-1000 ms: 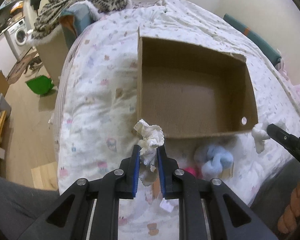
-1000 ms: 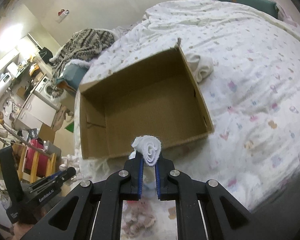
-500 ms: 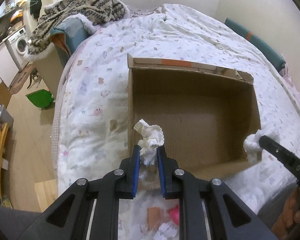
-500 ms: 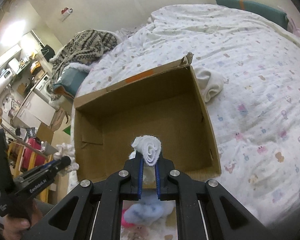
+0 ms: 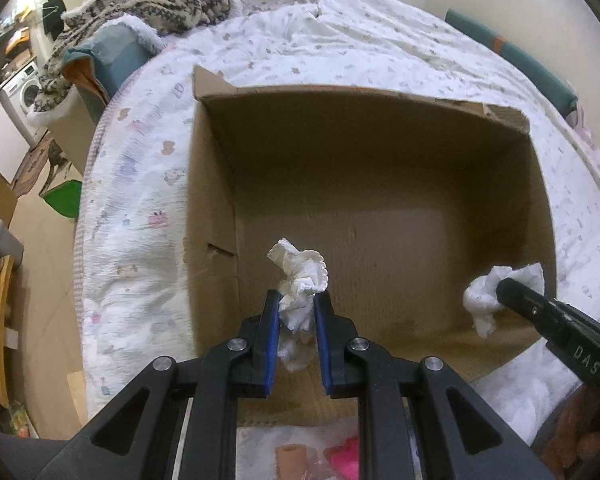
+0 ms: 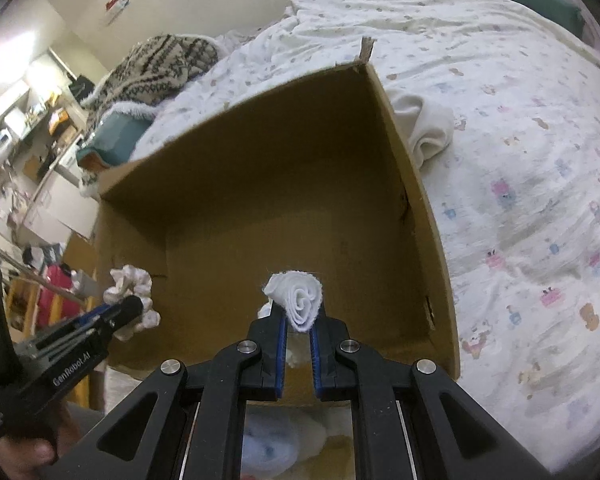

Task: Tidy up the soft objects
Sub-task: 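Carry both items over the box and open both tools to drop them inside, then withdraw both open tools from the box back toward the pile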

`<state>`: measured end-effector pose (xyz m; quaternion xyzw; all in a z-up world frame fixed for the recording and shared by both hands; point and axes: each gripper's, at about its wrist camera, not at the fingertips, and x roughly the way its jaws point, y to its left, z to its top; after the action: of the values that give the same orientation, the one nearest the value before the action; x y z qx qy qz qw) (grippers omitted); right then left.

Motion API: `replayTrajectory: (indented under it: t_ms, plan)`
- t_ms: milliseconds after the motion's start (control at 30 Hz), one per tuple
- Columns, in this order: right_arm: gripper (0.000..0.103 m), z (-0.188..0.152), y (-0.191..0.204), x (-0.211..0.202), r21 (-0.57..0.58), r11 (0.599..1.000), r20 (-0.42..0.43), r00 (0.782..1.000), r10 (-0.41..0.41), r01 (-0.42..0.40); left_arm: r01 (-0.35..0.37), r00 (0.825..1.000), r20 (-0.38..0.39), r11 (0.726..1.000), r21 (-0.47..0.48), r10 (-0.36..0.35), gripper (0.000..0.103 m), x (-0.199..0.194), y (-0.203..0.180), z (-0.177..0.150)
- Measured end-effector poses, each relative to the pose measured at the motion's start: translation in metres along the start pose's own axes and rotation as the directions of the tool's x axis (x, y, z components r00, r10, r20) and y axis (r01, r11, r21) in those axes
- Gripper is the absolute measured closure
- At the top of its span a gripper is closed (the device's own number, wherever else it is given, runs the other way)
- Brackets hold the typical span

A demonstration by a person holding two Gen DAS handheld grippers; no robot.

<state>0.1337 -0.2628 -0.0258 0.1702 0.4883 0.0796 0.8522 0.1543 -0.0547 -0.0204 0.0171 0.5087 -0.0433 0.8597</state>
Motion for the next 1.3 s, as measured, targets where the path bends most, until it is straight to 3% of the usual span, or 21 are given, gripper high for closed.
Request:
replayTrajectory:
  t_ms: [67,167,267,800,1033,1133,1233,1300]
  plan:
    - [0.091,0.0,-0.001,0.007,-0.003,1.0,-0.015,1.0,-0.014,0.013,0.019,1.0,-0.007,1.0,-0.02,-0.019,0.087,0.007,0.002,0.001]
    - [0.091,0.0,-0.001,0.017,-0.008,0.999,-0.043,0.998,-0.037,0.037,-0.04,0.999,-0.016,0.999,-0.01,0.04,0.087,0.016,-0.002,0.002]
    - [0.091,-0.002,-0.001,0.025,-0.016,0.998,-0.067,0.996,-0.059,0.058,-0.053,0.998,-0.031,0.999,0.001,0.053,0.087,0.025,-0.007,0.003]
    - [0.091,-0.001,-0.007,0.028,0.007,0.999,-0.067,0.997,-0.042,0.042,-0.058,0.996,-0.063,0.998,0.017,0.059,0.082,0.038,-0.022,-0.001]
    - [0.091,0.0,-0.017,0.022,0.035,0.999,-0.057,0.998,-0.022,0.024,-0.059,0.996,-0.062,0.998,0.019,0.06,0.075,0.035,-0.025,-0.001]
    - [0.089,0.002,-0.02,0.019,0.053,0.999,-0.046,0.999,-0.006,0.008,-0.059,0.997,-0.052,0.998,0.026,0.061,0.061,0.032,-0.026,0.0]
    - [0.079,0.004,-0.02,0.013,0.058,0.998,-0.017,1.0,0.009,-0.008,-0.058,0.998,-0.034,0.998,0.026,0.058,0.045,0.025,-0.026,0.0]
    - [0.059,0.005,-0.02,0.008,0.065,0.998,0.003,1.0,0.022,-0.022,-0.059,0.998,-0.031,0.998,0.029,0.06,0.041,0.022,-0.028,0.0]
